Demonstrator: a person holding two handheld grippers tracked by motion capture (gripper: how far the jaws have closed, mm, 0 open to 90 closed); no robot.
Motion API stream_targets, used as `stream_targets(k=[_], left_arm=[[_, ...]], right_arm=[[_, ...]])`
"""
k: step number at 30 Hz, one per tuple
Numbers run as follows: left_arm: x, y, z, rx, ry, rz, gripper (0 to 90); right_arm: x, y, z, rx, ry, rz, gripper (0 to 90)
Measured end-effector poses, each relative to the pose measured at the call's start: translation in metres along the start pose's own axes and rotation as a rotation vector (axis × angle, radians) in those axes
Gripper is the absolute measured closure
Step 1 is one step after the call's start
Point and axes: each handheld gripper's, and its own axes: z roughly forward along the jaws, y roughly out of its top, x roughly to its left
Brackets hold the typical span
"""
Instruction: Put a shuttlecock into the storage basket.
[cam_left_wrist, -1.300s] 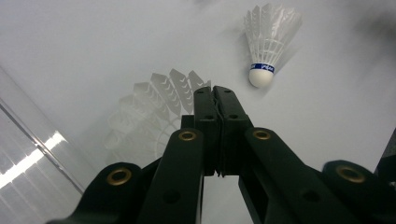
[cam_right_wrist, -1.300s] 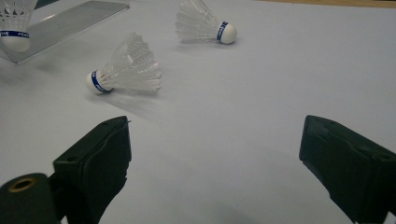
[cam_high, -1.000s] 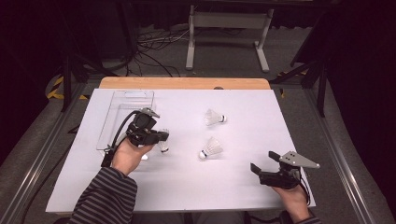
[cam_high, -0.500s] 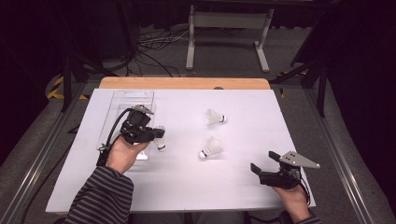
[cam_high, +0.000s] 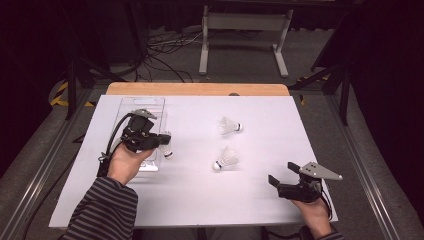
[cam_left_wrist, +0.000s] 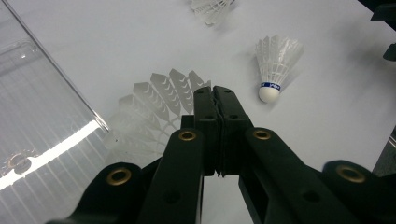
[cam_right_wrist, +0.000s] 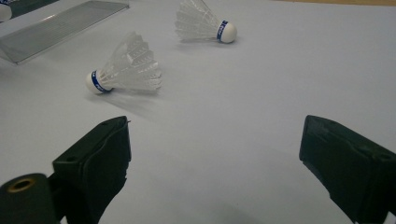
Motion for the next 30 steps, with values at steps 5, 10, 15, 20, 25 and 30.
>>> stream_targets(k=[5,10,15,20,25,30], left_arm=[[0.002,-0.002,-0.004,-0.005,0.003,-0.009,88.9],[0.005,-0.003,-0.008,-0.018,0.020,-0.012,88.9],[0.007,-0.004,-0.011,-0.022,0.025,-0.018,88.8],[0.011,-0.007,-0.016,-0.034,0.031,-0.028,88.9],[0.015,-0.010,-0.021,-0.047,0.037,-0.043,88.9],[0.019,-0.012,-0.027,-0.065,0.049,-0.054,88.9]], right_arm=[[0.000,0.000,0.000,0.000,0.002,-0.001,9.7],[0.000,0.000,0.000,0.001,0.001,0.002,9.7],[0.000,0.000,0.000,0.000,0.001,0.000,9.7],[0.000,0.000,0.000,0.000,0.001,0.002,9.7],[0.000,0.000,0.000,0.000,0.000,0.001,9.7],[0.000,0.000,0.000,0.000,0.000,0.000,9.7]])
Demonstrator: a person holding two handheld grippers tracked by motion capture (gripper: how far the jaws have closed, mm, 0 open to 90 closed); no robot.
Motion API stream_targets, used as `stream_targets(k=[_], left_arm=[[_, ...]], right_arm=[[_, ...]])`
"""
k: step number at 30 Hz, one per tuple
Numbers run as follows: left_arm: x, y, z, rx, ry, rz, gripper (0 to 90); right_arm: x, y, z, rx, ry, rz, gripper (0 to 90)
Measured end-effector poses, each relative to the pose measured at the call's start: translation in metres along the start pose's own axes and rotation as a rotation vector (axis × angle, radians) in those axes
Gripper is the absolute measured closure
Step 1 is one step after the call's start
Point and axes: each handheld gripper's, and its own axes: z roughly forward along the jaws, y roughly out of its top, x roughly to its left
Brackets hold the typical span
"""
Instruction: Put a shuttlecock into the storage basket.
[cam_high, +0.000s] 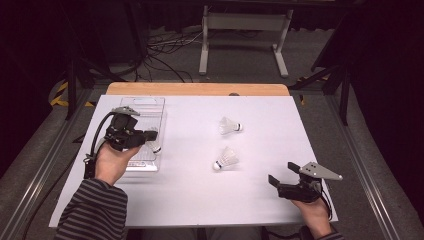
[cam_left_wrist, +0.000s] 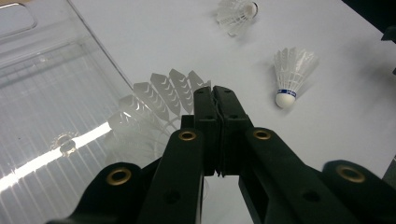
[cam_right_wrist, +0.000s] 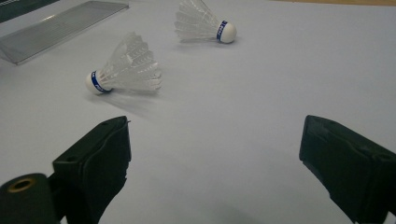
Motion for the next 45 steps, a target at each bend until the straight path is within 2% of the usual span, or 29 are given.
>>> stream_targets(k=[20,24,40,45], left_arm=[[0.022,-0.003,-0.007,-0.017,0.063,-0.062,88.8],[0.026,-0.003,-0.005,-0.019,0.079,-0.066,88.7],[0.036,0.003,0.008,-0.004,0.100,-0.083,88.6],[0.041,0.005,0.011,-0.004,0.111,-0.100,88.6]], right_arm=[[0.000,0.000,0.000,0.001,-0.002,0.000,9.7],[0.000,0.000,0.000,0.003,-0.003,-0.002,9.7],[0.000,0.000,0.001,0.005,-0.002,0.000,9.7],[0.000,0.000,0.001,0.009,-0.001,-0.003,9.7]])
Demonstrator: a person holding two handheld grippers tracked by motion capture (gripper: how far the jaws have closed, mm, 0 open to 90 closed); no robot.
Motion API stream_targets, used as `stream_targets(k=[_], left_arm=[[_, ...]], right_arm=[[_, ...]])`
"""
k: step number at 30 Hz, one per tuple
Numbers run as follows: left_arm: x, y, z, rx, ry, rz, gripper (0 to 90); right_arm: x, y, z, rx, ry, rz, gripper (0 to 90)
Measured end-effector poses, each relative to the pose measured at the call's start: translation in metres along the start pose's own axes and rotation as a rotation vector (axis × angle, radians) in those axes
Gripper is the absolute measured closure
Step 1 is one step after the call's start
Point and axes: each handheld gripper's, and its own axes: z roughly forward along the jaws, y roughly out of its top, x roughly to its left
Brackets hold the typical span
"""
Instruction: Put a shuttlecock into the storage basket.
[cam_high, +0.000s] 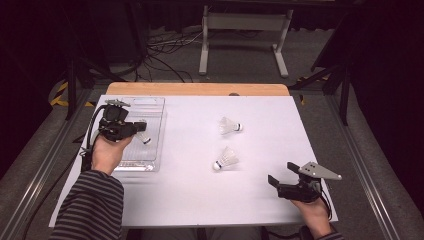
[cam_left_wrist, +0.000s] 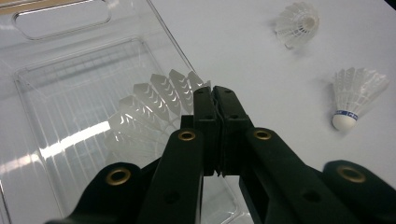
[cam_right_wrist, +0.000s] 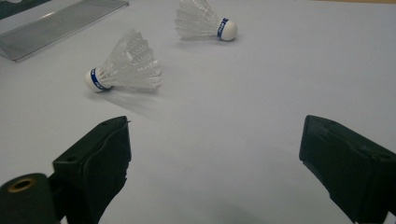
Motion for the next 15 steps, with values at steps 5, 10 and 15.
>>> stream_targets(k=[5,10,15], left_arm=[[0.003,0.003,0.005,-0.002,0.012,-0.016,88.5],[0.007,0.007,0.010,-0.002,0.015,-0.014,88.4],[0.011,0.009,0.020,0.007,0.024,-0.034,88.4]], right_arm=[[0.000,0.000,0.000,-0.001,0.000,0.000,9.7],[-0.001,0.000,0.001,-0.001,0.002,0.002,9.7],[-0.001,0.000,0.001,0.001,0.002,0.004,9.7]])
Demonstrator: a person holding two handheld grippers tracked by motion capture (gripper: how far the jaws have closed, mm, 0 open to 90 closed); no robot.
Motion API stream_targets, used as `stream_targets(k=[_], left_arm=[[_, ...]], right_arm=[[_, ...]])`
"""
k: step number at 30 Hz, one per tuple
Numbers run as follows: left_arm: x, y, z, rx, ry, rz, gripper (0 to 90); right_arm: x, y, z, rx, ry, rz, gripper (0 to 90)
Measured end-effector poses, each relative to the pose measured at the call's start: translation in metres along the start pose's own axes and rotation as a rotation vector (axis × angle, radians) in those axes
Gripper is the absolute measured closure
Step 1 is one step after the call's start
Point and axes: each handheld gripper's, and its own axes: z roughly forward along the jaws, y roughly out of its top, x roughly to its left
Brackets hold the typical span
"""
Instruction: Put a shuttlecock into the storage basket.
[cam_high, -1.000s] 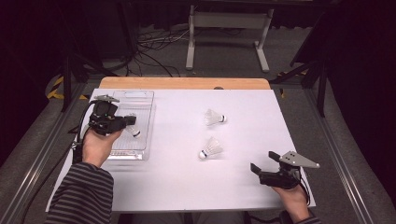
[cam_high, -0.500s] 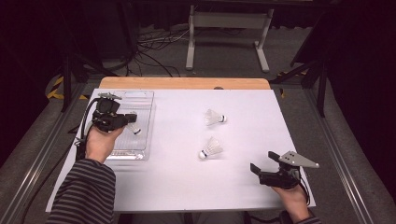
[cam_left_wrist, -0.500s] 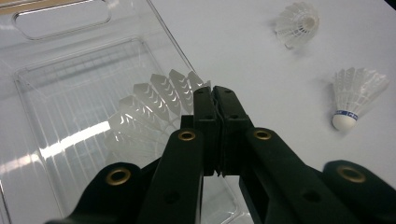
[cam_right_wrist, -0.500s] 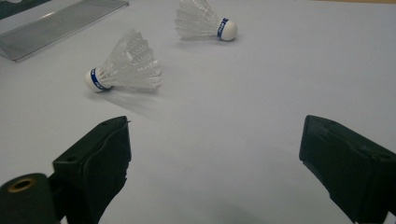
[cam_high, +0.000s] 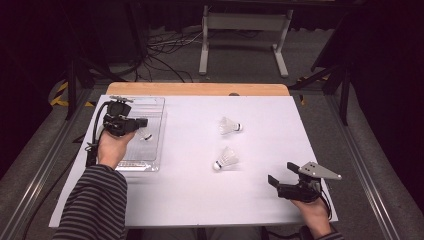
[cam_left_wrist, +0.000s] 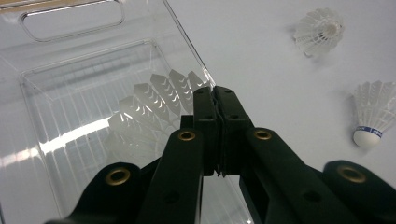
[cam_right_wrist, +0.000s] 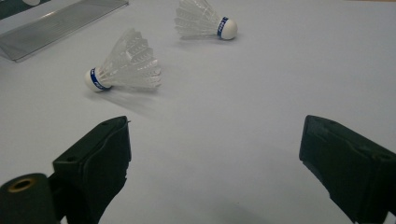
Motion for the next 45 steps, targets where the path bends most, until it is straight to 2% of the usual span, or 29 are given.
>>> stream_targets(k=[11,20,39,45], left_arm=[[0.005,0.006,0.014,0.014,0.030,-0.008,88.4],[0.010,0.007,0.024,0.030,0.052,-0.032,88.3],[0.011,0.008,0.040,0.071,0.056,-0.052,88.0],[0.010,0.008,0.043,0.081,0.062,-0.047,87.4]], right_arm=[[0.000,0.000,0.000,0.001,0.004,-0.002,9.7],[0.000,0.000,0.000,0.005,0.006,-0.003,9.7],[0.000,0.000,0.001,0.006,0.008,-0.001,9.6],[0.000,0.000,0.001,0.006,0.007,-0.003,9.6]])
